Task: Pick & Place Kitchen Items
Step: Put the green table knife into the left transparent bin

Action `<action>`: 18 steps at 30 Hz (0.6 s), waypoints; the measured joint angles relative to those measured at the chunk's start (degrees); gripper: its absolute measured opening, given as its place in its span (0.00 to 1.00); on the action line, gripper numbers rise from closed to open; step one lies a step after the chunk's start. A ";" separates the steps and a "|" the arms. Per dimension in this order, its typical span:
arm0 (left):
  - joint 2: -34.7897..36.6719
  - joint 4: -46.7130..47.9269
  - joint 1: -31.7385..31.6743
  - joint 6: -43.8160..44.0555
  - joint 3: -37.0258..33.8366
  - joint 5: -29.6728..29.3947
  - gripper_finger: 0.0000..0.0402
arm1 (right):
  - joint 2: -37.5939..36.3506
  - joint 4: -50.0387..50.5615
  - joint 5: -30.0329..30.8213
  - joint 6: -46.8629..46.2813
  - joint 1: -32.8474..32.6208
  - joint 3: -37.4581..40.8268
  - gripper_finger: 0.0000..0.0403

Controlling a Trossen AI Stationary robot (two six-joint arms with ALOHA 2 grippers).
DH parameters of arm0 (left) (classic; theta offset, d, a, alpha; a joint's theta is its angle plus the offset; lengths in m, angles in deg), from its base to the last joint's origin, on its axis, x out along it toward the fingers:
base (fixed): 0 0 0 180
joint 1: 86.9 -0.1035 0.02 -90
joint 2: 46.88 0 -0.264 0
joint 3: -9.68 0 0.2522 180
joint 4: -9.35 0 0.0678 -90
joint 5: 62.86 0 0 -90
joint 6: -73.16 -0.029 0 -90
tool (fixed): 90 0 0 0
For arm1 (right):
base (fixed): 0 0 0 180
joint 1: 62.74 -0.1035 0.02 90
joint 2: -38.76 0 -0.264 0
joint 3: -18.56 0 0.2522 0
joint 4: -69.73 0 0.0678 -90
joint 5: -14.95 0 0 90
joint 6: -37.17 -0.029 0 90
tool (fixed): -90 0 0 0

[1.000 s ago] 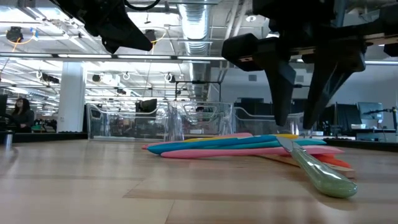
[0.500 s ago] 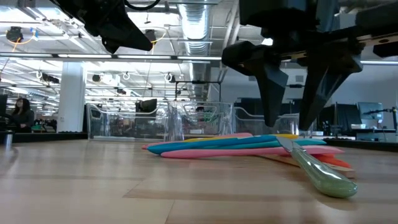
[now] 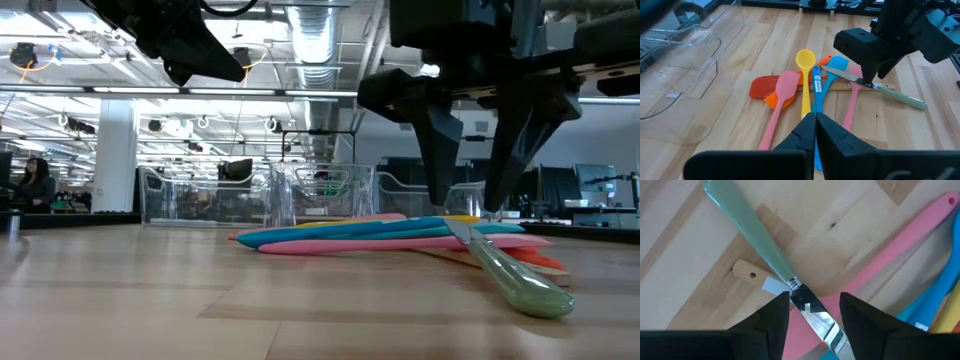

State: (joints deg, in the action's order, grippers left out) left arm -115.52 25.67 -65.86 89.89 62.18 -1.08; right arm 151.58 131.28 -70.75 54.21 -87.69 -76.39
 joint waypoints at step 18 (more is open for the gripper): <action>-0.04 -0.17 0.26 2.78 -4.00 0.03 0.00 | 0.00 -0.08 0.04 0.04 0.75 0.00 0.42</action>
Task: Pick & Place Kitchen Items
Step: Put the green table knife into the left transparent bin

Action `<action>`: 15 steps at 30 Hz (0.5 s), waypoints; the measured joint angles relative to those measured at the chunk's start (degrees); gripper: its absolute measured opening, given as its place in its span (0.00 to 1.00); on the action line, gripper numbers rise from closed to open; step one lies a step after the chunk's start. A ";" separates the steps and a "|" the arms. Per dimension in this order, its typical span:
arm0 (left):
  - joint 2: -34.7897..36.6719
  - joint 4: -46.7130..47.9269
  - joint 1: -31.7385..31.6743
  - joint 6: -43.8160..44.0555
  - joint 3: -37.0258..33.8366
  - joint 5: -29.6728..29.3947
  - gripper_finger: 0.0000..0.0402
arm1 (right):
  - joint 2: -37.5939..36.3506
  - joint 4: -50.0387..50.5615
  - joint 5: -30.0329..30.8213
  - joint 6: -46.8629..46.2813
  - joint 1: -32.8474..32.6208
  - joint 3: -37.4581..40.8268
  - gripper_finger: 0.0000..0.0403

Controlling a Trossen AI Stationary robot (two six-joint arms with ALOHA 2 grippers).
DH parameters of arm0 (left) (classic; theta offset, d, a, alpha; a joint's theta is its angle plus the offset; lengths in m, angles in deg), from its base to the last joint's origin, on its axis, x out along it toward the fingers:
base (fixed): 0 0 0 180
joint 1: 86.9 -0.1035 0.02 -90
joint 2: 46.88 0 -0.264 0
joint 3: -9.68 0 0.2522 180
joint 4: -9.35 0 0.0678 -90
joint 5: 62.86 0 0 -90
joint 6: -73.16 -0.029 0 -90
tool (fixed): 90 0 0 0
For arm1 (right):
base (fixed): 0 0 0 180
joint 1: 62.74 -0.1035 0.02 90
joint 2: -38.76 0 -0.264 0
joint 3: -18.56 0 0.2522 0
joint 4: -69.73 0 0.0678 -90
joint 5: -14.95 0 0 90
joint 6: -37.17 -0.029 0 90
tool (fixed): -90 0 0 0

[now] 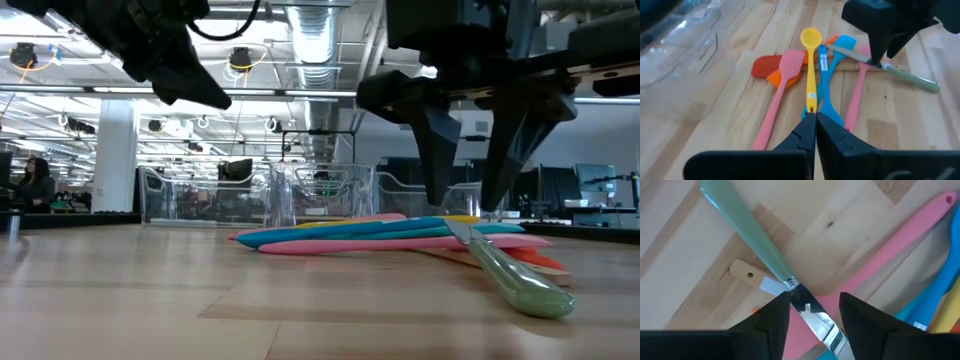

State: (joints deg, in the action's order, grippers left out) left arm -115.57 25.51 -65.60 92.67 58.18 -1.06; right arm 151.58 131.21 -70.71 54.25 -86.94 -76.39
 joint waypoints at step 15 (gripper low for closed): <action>0.00 -0.43 0.00 0.26 -0.23 -0.01 0.00 | 0.00 -0.16 0.10 1.51 1.50 0.00 0.41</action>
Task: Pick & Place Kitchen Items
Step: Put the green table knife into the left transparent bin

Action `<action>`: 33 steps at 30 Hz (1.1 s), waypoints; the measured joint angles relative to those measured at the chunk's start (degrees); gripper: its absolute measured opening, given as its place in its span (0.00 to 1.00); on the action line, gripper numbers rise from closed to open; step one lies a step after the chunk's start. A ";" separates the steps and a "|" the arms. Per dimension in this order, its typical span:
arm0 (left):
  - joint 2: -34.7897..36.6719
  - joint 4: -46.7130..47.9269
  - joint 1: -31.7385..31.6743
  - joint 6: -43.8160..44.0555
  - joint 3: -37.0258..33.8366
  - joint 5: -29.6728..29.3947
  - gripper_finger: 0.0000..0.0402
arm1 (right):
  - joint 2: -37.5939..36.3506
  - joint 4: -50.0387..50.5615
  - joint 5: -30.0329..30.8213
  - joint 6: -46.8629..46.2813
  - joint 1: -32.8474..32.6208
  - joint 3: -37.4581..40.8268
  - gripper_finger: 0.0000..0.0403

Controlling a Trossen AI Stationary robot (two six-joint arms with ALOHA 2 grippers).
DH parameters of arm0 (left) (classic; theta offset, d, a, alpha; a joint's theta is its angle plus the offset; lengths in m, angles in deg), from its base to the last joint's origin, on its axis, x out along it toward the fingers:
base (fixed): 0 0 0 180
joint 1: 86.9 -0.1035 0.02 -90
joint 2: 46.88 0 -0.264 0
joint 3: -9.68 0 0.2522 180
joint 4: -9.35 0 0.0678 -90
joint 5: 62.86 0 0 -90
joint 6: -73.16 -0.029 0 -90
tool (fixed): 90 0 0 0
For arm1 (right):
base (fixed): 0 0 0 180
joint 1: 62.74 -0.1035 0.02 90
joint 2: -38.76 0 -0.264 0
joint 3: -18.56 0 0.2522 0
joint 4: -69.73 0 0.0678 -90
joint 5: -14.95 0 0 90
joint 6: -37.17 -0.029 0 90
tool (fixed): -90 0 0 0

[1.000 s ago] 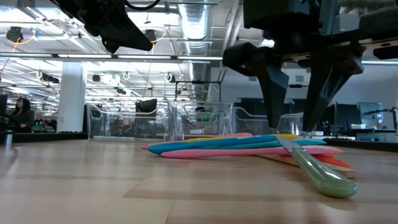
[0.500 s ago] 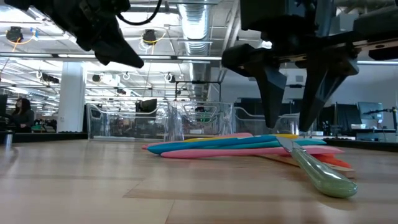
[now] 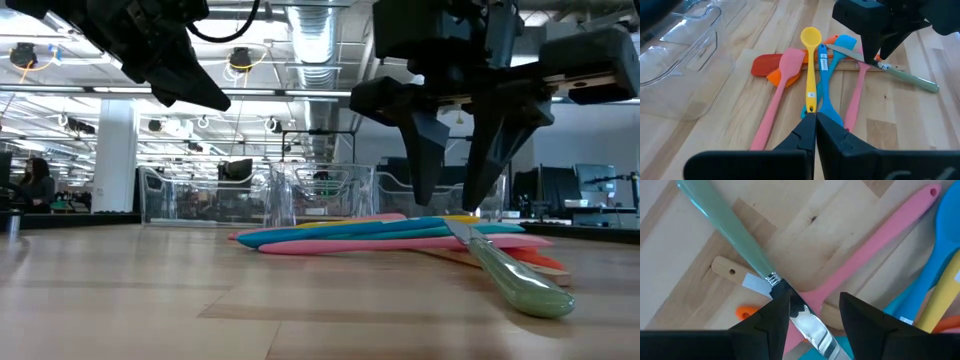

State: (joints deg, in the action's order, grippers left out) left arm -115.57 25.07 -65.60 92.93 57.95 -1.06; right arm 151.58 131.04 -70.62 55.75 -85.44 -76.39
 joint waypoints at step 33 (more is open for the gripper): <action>0.00 -0.18 0.00 0.00 0.01 0.00 0.00 | -0.02 -6.38 -3.02 0.83 -1.55 3.96 0.42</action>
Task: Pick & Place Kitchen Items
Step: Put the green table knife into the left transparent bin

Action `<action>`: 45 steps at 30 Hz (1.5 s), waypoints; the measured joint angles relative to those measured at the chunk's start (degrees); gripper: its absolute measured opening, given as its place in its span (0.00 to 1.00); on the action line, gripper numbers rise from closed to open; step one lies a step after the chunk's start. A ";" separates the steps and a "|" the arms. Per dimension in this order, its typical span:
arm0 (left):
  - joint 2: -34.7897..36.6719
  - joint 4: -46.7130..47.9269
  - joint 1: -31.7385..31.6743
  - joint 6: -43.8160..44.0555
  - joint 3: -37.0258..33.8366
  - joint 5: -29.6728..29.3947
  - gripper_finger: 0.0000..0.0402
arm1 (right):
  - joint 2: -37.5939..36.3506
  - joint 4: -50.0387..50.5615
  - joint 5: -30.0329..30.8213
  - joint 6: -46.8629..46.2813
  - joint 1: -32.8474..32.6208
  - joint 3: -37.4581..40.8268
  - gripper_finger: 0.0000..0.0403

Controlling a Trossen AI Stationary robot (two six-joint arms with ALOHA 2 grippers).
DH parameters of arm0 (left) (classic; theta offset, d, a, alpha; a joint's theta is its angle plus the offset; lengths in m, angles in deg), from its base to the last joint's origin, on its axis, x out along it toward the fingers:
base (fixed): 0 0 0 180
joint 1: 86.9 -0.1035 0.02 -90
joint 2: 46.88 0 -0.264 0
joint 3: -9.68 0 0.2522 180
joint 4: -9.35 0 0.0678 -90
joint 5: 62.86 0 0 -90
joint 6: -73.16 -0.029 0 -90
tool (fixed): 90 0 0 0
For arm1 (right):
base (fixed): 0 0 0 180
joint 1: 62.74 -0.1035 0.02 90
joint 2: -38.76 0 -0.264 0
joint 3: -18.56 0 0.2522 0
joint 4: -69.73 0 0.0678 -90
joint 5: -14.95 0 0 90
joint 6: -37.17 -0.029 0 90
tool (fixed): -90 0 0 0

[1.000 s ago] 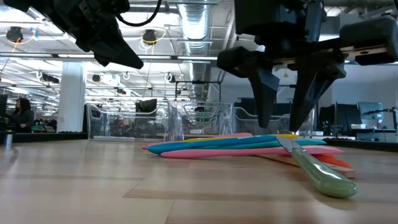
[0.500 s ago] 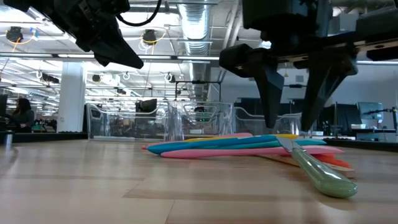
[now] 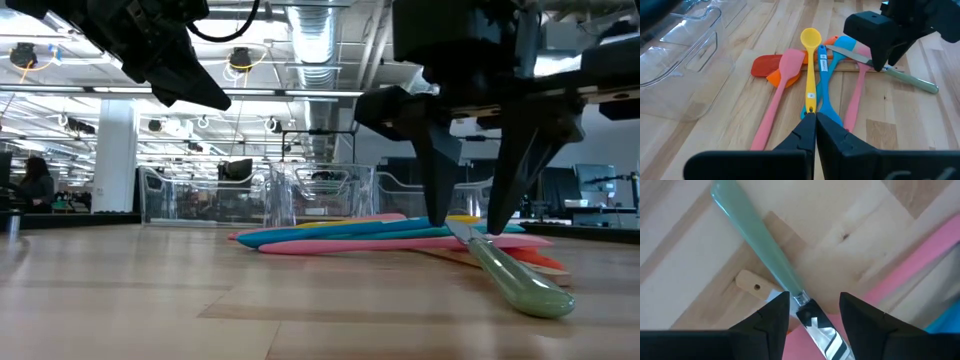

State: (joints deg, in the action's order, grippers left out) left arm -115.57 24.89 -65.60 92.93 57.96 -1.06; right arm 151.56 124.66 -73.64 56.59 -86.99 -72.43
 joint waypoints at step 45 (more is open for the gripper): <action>0.04 -0.46 0.00 -1.04 -0.02 -0.02 0.00 | -1.05 -2.03 -1.64 -5.16 0.22 0.61 0.04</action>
State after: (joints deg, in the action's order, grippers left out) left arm -115.52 24.43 -65.60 91.89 57.94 -1.08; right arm 150.51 122.63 -75.27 51.43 -86.77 -71.83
